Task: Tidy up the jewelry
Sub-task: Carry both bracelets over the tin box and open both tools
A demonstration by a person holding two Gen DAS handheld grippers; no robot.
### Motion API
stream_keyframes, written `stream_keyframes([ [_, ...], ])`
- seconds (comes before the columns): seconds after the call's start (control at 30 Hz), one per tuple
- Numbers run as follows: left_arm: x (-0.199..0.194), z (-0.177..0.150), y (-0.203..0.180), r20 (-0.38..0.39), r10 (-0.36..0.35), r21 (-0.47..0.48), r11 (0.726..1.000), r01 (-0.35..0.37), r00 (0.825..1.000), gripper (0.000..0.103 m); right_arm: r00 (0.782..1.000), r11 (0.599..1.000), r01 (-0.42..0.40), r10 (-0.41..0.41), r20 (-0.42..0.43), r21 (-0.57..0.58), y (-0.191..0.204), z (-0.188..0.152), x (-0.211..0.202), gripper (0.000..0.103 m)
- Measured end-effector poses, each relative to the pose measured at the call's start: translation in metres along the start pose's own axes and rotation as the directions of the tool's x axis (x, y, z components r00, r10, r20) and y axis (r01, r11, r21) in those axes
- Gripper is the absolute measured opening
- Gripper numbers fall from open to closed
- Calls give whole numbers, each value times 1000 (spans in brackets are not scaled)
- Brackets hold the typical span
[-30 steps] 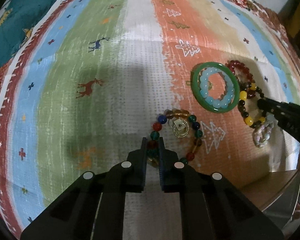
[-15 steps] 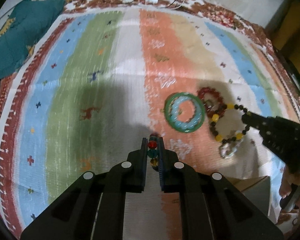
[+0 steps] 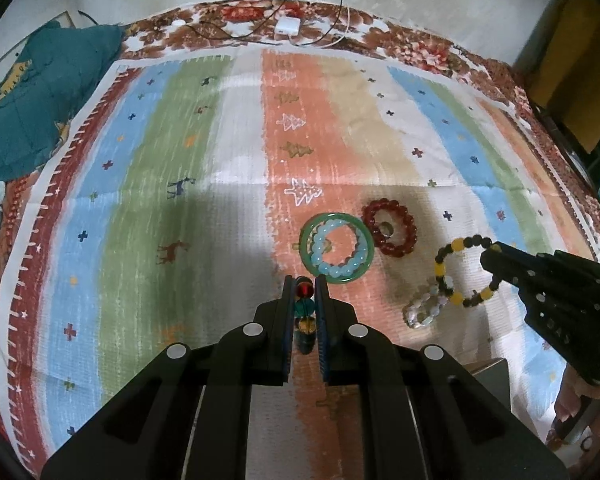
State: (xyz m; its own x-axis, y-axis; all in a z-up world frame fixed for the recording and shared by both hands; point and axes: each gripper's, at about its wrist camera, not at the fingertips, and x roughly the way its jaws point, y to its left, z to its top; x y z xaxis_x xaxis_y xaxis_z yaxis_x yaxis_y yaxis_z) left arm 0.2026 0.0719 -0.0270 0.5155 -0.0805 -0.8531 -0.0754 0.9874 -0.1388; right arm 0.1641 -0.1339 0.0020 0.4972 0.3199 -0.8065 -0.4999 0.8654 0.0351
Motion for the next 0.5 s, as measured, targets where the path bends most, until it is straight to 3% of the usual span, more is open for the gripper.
stream_keyframes([
  [0.5,-30,-12,-17,52,-8,28,1000,7,999,9,998,999,-27,28,52,-21,12,-8,-37,12],
])
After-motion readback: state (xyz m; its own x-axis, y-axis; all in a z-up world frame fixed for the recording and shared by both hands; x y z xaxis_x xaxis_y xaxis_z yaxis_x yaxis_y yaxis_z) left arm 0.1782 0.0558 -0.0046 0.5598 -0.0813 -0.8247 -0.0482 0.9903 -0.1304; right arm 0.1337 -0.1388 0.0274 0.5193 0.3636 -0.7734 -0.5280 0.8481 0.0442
